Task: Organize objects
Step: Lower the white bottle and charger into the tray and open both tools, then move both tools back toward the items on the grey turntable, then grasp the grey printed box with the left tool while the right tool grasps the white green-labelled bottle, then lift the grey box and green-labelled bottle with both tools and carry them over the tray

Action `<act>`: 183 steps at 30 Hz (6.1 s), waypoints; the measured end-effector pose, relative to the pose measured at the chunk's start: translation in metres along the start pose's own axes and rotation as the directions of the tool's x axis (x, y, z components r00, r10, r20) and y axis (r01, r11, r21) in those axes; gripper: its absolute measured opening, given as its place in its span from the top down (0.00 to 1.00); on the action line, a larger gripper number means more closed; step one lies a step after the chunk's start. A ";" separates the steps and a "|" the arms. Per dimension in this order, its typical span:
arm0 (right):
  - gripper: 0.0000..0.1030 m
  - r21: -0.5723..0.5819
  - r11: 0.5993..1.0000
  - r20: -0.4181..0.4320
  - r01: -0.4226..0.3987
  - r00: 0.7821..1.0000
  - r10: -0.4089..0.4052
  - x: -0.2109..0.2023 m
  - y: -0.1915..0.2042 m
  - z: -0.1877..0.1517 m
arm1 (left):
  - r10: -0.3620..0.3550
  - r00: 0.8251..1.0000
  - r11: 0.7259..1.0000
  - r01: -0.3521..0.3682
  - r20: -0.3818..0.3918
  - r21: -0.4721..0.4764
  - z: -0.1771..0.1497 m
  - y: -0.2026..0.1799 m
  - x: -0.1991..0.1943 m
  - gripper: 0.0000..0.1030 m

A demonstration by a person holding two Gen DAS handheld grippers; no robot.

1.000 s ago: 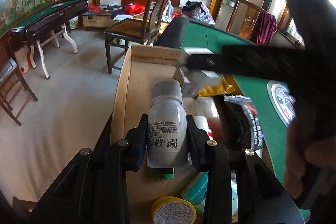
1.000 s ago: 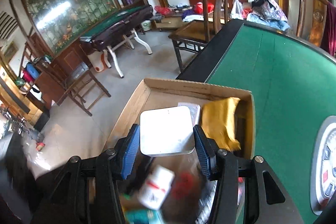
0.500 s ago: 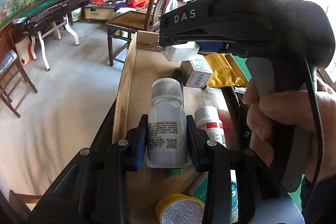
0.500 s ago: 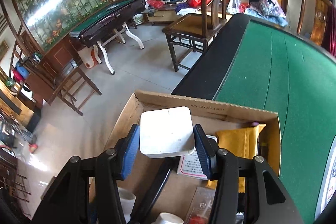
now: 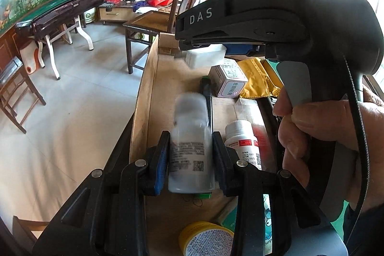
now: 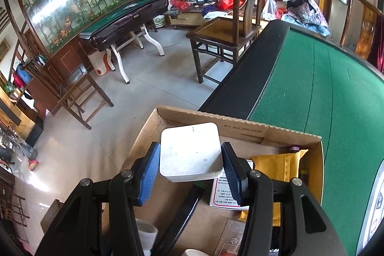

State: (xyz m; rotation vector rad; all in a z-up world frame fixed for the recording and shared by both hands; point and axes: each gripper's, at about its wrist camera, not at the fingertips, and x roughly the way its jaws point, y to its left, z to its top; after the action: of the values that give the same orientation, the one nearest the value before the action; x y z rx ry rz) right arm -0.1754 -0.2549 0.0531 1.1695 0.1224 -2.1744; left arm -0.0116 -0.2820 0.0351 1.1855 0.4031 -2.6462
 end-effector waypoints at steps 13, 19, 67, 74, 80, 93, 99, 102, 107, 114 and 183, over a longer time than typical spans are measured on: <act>0.49 0.084 0.993 0.076 -0.083 0.994 0.076 -0.051 -0.017 -0.013 | -0.015 0.999 1.000 0.015 0.036 -0.019 0.003 0.001 -0.018 0.67; 0.49 0.171 0.977 0.143 -0.128 0.984 0.104 -0.101 -0.069 -0.053 | -0.057 0.994 0.998 0.056 0.094 0.011 0.000 -0.024 -0.049 0.65; 0.48 0.701 0.708 0.324 -0.082 0.921 -0.215 -0.299 -0.410 -0.249 | -0.181 0.926 0.533 0.375 -0.331 0.758 -0.040 -0.419 0.076 0.66; 0.48 0.645 0.763 0.240 0.053 0.933 -0.268 -0.284 -0.404 -0.240 | -0.221 0.921 0.706 0.377 -0.320 0.600 -0.043 -0.388 0.079 0.74; 0.48 0.633 0.774 0.225 0.030 0.949 -0.221 -0.260 -0.413 -0.238 | -0.188 0.944 0.818 0.304 -0.273 0.488 -0.058 -0.336 0.061 0.74; 0.49 0.458 0.871 0.042 0.178 0.974 -0.221 -0.223 -0.356 -0.228 | -0.173 0.965 0.864 0.246 -0.199 0.440 -0.050 -0.306 0.064 0.74; 0.67 0.487 0.851 0.045 0.195 0.968 -0.248 -0.224 -0.361 -0.233 | -0.161 0.973 0.863 0.220 -0.164 0.455 -0.050 -0.308 0.060 0.74; 0.67 0.475 0.853 0.029 0.216 0.965 -0.261 -0.225 -0.359 -0.233 | -0.159 0.974 0.864 0.216 -0.161 0.454 -0.050 -0.307 0.060 0.74; 0.67 0.447 0.857 0.042 0.257 0.951 -0.307 -0.222 -0.360 -0.227 | -0.155 0.976 0.863 0.210 -0.155 0.459 -0.051 -0.308 0.059 0.74; 0.67 0.468 0.857 0.055 0.214 0.961 -0.270 -0.229 -0.354 -0.230 | -0.172 0.974 0.865 0.221 -0.147 0.450 -0.052 -0.306 0.056 0.74; 0.67 0.285 0.959 0.215 0.007 0.974 -0.071 -0.237 -0.206 -0.224 | -0.123 0.969 0.953 0.054 0.216 0.298 -0.048 -0.207 -0.064 0.74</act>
State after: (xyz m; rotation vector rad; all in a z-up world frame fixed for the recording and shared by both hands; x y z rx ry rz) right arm -0.0461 0.1087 0.0583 1.0686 -0.2740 -2.3985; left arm 0.0003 -0.0661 0.0856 0.9282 0.0252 -2.9565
